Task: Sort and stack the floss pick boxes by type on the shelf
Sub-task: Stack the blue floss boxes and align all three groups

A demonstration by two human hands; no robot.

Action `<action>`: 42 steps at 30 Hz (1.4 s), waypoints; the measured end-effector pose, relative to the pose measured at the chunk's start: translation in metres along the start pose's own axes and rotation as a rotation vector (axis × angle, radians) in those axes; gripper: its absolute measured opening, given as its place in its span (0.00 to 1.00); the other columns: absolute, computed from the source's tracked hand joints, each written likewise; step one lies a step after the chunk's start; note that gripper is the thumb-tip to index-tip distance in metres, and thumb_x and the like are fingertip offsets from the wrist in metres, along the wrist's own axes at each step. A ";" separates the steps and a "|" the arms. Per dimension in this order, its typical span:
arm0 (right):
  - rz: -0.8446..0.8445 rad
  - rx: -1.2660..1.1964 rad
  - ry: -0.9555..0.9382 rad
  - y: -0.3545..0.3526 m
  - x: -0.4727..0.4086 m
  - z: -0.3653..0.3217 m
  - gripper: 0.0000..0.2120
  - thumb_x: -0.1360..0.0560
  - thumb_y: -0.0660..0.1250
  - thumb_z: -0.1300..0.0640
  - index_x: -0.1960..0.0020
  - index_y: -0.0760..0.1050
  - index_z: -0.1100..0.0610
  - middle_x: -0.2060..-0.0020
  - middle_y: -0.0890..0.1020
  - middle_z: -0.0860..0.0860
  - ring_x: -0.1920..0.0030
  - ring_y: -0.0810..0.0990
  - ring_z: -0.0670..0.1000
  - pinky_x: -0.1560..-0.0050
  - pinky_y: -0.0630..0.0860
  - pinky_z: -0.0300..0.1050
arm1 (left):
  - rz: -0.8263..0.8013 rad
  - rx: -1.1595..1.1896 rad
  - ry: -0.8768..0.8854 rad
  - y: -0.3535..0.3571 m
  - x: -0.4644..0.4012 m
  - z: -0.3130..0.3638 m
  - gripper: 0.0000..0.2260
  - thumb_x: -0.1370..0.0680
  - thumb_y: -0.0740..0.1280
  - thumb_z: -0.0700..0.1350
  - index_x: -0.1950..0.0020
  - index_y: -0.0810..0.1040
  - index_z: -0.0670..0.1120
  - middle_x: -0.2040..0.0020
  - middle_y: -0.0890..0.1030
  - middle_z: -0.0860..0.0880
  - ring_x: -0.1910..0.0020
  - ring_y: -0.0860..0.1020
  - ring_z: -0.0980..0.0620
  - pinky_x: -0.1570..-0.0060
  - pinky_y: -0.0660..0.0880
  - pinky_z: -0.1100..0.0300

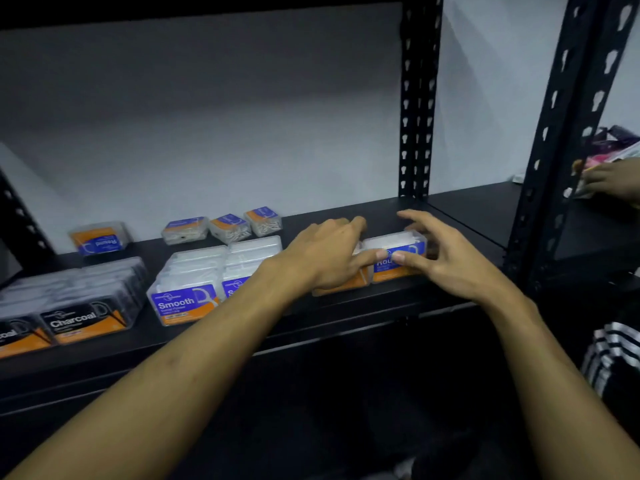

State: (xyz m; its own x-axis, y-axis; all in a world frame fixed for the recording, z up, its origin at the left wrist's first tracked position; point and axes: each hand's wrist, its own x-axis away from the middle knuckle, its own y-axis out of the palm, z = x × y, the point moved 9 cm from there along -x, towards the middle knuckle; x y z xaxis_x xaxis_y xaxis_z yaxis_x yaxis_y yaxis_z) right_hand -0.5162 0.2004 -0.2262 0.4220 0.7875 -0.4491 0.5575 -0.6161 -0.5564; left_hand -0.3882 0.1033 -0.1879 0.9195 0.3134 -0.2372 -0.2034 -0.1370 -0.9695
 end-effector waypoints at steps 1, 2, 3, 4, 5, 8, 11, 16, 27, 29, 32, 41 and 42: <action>0.029 0.017 0.001 -0.004 0.001 -0.004 0.31 0.28 0.73 0.43 0.28 0.67 0.42 0.40 0.76 0.47 0.40 0.78 0.46 0.39 0.76 0.48 | 0.022 0.039 -0.005 -0.006 -0.001 -0.003 0.27 0.20 0.54 0.66 0.32 0.69 0.47 0.37 0.78 0.45 0.39 0.76 0.43 0.42 0.74 0.45; 0.056 0.034 -0.005 -0.008 0.001 -0.008 0.31 0.27 0.72 0.44 0.27 0.67 0.43 0.39 0.75 0.47 0.40 0.77 0.45 0.39 0.75 0.46 | 0.041 0.080 -0.011 -0.012 -0.002 -0.006 0.27 0.20 0.54 0.65 0.32 0.70 0.47 0.37 0.79 0.44 0.39 0.76 0.44 0.42 0.74 0.45; 0.079 0.054 -0.012 -0.011 0.002 -0.012 0.30 0.27 0.72 0.44 0.27 0.67 0.44 0.39 0.75 0.47 0.39 0.76 0.45 0.39 0.74 0.45 | 0.054 0.118 -0.015 -0.017 -0.002 -0.010 0.26 0.19 0.54 0.65 0.32 0.70 0.47 0.37 0.79 0.44 0.40 0.77 0.44 0.42 0.75 0.45; 0.096 0.077 -0.019 -0.012 0.002 -0.019 0.30 0.26 0.71 0.44 0.27 0.67 0.45 0.39 0.75 0.46 0.39 0.75 0.45 0.39 0.73 0.43 | 0.065 0.151 -0.022 -0.023 -0.001 -0.016 0.25 0.19 0.54 0.64 0.33 0.71 0.47 0.37 0.79 0.45 0.40 0.77 0.45 0.42 0.75 0.45; 0.109 0.097 -0.025 -0.012 0.002 -0.024 0.29 0.26 0.71 0.44 0.28 0.68 0.46 0.38 0.74 0.46 0.38 0.75 0.45 0.39 0.71 0.42 | 0.072 0.177 -0.032 -0.030 0.001 -0.023 0.24 0.19 0.55 0.63 0.33 0.72 0.48 0.38 0.80 0.45 0.42 0.77 0.46 0.43 0.76 0.46; 0.139 0.146 -0.047 -0.010 -0.004 -0.042 0.26 0.25 0.71 0.44 0.30 0.70 0.48 0.38 0.75 0.46 0.37 0.74 0.45 0.39 0.70 0.41 | 0.081 0.206 -0.078 -0.045 0.010 -0.049 0.22 0.19 0.57 0.62 0.35 0.73 0.48 0.42 0.81 0.46 0.46 0.78 0.49 0.44 0.76 0.48; 0.112 0.203 -0.086 0.004 -0.017 -0.065 0.24 0.25 0.70 0.43 0.32 0.71 0.49 0.40 0.75 0.46 0.39 0.75 0.46 0.40 0.69 0.42 | 0.088 0.208 -0.137 -0.058 0.027 -0.081 0.22 0.19 0.59 0.62 0.34 0.74 0.48 0.43 0.82 0.47 0.46 0.78 0.49 0.43 0.77 0.48; -0.024 0.250 -0.138 0.038 -0.040 -0.106 0.22 0.25 0.70 0.44 0.34 0.69 0.48 0.39 0.74 0.46 0.40 0.75 0.46 0.44 0.70 0.43 | 0.069 0.168 -0.220 -0.079 0.061 -0.137 0.19 0.19 0.61 0.59 0.35 0.77 0.49 0.41 0.82 0.49 0.43 0.78 0.48 0.41 0.76 0.49; -0.368 0.432 -0.102 0.129 -0.126 -0.149 0.23 0.23 0.69 0.47 0.32 0.67 0.49 0.40 0.76 0.51 0.46 0.80 0.51 0.43 0.78 0.49 | 0.032 0.092 -0.511 -0.115 0.151 -0.305 0.12 0.21 0.67 0.51 0.40 0.81 0.49 0.49 0.84 0.52 0.49 0.82 0.50 0.42 0.74 0.59; -0.427 0.475 -0.075 0.148 -0.143 -0.141 0.23 0.24 0.69 0.46 0.32 0.67 0.50 0.39 0.77 0.51 0.47 0.80 0.52 0.44 0.78 0.48 | 0.008 0.138 -0.552 -0.101 0.151 -0.326 0.13 0.22 0.68 0.52 0.40 0.81 0.50 0.53 0.83 0.56 0.51 0.81 0.51 0.44 0.74 0.58; -0.501 0.537 -0.035 0.172 -0.167 -0.122 0.23 0.23 0.69 0.46 0.32 0.67 0.51 0.39 0.79 0.53 0.48 0.79 0.52 0.44 0.76 0.46 | -0.018 0.179 -0.570 -0.082 0.144 -0.348 0.13 0.23 0.69 0.53 0.40 0.80 0.50 0.54 0.83 0.57 0.55 0.81 0.53 0.46 0.74 0.59; -0.570 0.645 0.050 0.193 -0.216 -0.077 0.25 0.23 0.69 0.47 0.30 0.66 0.54 0.35 0.75 0.55 0.47 0.74 0.52 0.41 0.73 0.47 | -0.090 0.233 -0.580 -0.040 0.094 -0.373 0.15 0.22 0.69 0.52 0.37 0.79 0.51 0.42 0.81 0.50 0.47 0.78 0.50 0.46 0.72 0.59; -0.567 0.627 0.054 0.198 -0.221 -0.076 0.25 0.22 0.68 0.46 0.30 0.66 0.54 0.35 0.75 0.55 0.46 0.74 0.52 0.41 0.72 0.47 | -0.106 0.227 -0.571 -0.035 0.085 -0.371 0.15 0.22 0.68 0.52 0.37 0.78 0.51 0.40 0.80 0.50 0.46 0.78 0.49 0.46 0.71 0.59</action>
State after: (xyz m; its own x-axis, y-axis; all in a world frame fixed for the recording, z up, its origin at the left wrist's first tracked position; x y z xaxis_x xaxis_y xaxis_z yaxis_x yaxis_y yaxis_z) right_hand -0.4445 -0.0942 -0.1838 0.2408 0.9697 0.0400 0.2024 -0.0099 -0.9793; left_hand -0.1783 -0.2142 -0.1515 0.6265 0.7759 -0.0738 -0.2445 0.1058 -0.9639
